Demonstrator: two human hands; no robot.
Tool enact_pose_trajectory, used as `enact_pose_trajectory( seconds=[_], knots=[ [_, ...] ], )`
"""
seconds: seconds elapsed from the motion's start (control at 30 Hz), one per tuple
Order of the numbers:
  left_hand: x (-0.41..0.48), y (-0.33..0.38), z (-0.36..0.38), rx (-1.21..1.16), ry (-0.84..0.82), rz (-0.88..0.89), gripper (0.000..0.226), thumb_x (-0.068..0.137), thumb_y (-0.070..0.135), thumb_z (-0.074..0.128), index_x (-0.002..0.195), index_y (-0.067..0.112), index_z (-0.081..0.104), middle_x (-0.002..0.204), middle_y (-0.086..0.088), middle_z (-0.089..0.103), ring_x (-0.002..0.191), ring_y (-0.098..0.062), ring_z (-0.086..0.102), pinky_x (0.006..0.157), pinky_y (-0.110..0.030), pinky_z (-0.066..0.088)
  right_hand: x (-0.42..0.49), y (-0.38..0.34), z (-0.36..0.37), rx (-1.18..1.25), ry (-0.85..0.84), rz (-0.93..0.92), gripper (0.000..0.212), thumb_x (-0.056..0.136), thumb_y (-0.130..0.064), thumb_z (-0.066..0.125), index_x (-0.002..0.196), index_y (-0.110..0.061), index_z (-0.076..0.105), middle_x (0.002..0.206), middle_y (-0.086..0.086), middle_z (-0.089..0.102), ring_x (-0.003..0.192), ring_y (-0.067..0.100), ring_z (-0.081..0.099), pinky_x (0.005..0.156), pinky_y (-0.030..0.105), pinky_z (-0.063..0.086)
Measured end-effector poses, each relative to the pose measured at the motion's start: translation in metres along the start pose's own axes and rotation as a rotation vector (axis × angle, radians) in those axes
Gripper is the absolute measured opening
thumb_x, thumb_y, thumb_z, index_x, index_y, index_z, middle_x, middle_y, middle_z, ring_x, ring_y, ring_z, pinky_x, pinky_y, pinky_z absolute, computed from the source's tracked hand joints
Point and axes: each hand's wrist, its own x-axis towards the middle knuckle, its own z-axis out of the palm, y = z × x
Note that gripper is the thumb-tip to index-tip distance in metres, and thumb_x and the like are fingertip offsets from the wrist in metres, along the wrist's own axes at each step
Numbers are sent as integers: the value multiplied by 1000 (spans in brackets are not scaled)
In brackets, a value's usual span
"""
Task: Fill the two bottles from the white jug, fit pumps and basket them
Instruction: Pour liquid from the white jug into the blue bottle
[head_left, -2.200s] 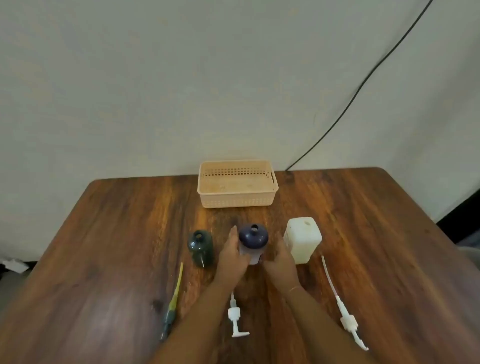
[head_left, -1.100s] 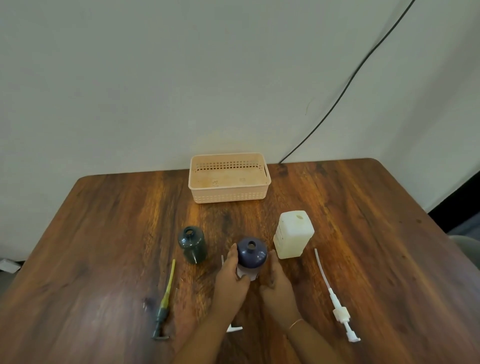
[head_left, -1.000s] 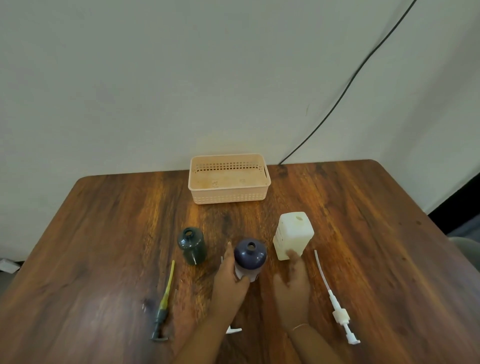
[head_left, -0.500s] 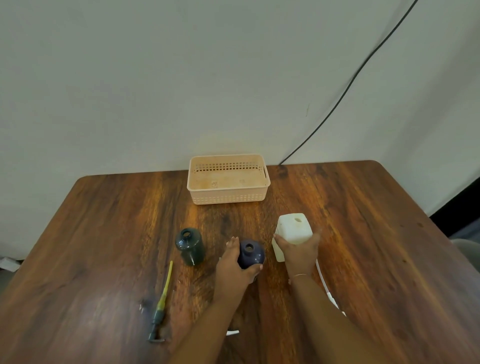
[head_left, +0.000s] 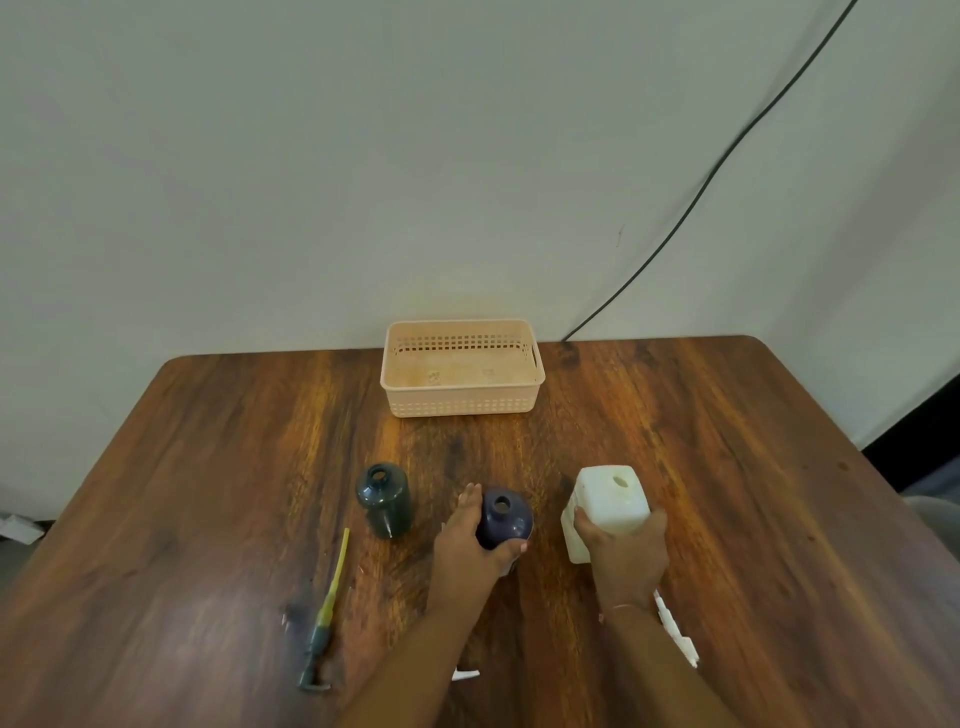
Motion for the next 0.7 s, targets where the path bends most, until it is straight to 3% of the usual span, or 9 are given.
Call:
enact_pose_trajectory(
  seconds=[0.43,0.57,0.7],
  knots=[
    [3,-3,1,19,-16,-14,89,74,28,75,145,17,22,152,-1,32,139,-21,30,114,-43,31,-11,0,-11,-34,-16,-58,80,61,-25,84,124,-5,40,128,19,52,119,37,50,87,49,50],
    [5,-5,1,26,-26,-5,89,74,27,75,145,15,22,152,-2,31,140,-20,29,115,-42,29,-13,-9,-14,-104,-31,-168,73,59,-27,85,115,-4,45,121,20,57,112,37,54,78,43,53],
    [6,-4,0,43,-18,-5,88,73,27,75,144,15,25,151,-2,33,139,-20,30,115,-39,30,-10,-16,-18,-237,-70,-350,76,57,-31,86,119,-8,48,116,16,61,104,34,60,71,40,54]
  ],
)
